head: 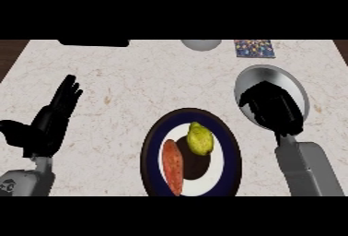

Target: Pick the pear from the plate and place it in the pan

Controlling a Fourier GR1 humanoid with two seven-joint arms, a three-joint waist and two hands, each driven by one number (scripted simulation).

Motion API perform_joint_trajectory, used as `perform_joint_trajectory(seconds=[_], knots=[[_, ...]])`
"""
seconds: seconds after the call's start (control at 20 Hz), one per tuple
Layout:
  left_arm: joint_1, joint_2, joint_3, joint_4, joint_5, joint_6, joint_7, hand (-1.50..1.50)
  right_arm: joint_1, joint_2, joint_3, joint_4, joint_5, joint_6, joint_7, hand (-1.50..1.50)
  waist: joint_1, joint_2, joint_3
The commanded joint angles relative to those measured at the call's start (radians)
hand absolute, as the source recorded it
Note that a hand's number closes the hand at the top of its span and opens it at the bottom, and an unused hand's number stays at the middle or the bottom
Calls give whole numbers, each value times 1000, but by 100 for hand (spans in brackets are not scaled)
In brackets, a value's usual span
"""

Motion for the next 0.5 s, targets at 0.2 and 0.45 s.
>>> perform_joint_trajectory(seconds=[0.2,0.45], knots=[[-28,-57,15,5,33,50,96,0,35,-159,-47,418,176,323,-397,-150,-15,-8,-3],[-79,-66,13,-9,11,78,130,0,-143,-230,-21,541,324,332,-551,-150,-4,-7,-2]])
